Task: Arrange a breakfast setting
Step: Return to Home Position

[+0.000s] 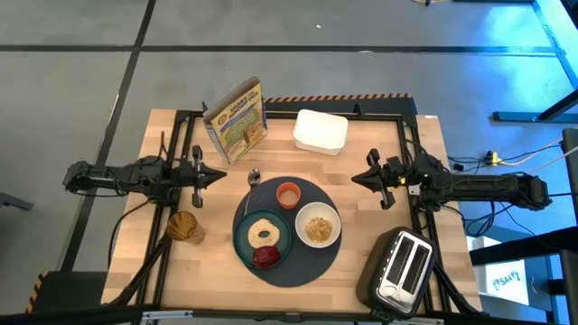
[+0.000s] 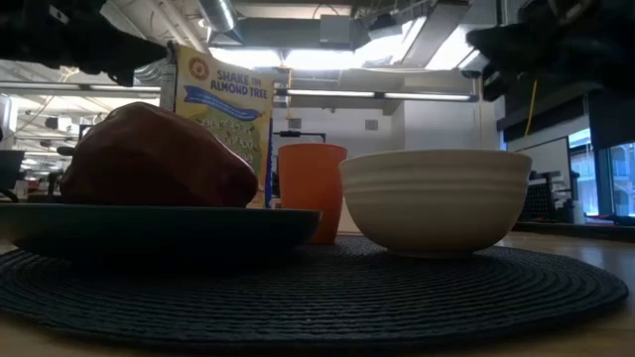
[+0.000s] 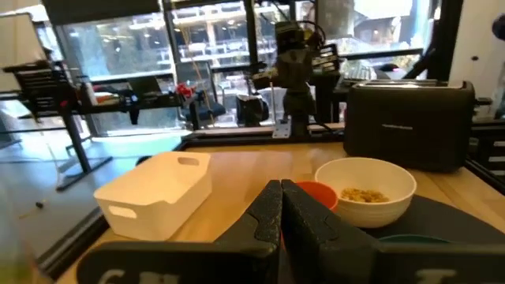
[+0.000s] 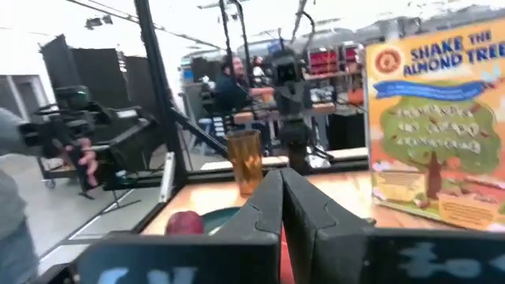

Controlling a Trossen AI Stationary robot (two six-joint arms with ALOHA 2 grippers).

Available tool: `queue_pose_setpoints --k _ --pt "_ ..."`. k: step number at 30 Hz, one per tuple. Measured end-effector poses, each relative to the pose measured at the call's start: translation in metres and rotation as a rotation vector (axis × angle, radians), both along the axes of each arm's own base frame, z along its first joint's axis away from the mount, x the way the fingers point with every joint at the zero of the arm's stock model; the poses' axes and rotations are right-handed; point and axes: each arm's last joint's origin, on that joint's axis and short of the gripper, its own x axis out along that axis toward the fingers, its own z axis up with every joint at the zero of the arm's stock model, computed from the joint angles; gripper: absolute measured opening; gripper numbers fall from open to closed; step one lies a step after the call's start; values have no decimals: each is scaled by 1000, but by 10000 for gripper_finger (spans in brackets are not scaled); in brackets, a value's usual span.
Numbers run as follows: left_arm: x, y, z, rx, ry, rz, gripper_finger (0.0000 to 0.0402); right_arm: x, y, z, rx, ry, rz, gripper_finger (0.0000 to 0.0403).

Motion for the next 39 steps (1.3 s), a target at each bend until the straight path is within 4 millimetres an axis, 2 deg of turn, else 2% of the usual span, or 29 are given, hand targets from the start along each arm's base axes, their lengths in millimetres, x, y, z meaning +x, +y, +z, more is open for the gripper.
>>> queue_pose_setpoints --k 3,7,12,18,21,27,32,36,39 --pt "-9 1 1 -1 -27 9 1 -11 2 8 -22 -67 5 0" --pt "-20 1 -1 -2 -39 9 1 -24 4 5 -31 -67 -23 0" --pt "-20 1 -5 3 12 3 1 -35 5 -5 -27 -112 -72 0" --pt "-20 1 -8 -29 44 0 1 -36 5 -21 51 -89 -52 0" --pt "-18 -1 -14 -63 46 -62 1 -36 7 -21 48 -84 4 0" --pt "-6 -2 -45 -122 57 -84 1 -37 10 -20 69 -73 105 0" --pt "-5 -2 -45 -132 3 -82 1 -39 12 -19 91 -67 205 0" --pt "-4 -2 -47 -136 9 -88 1 -42 13 -18 72 -87 206 0" --pt "-2 -4 -51 -167 -23 -157 1 -42 11 -21 31 -81 117 0"
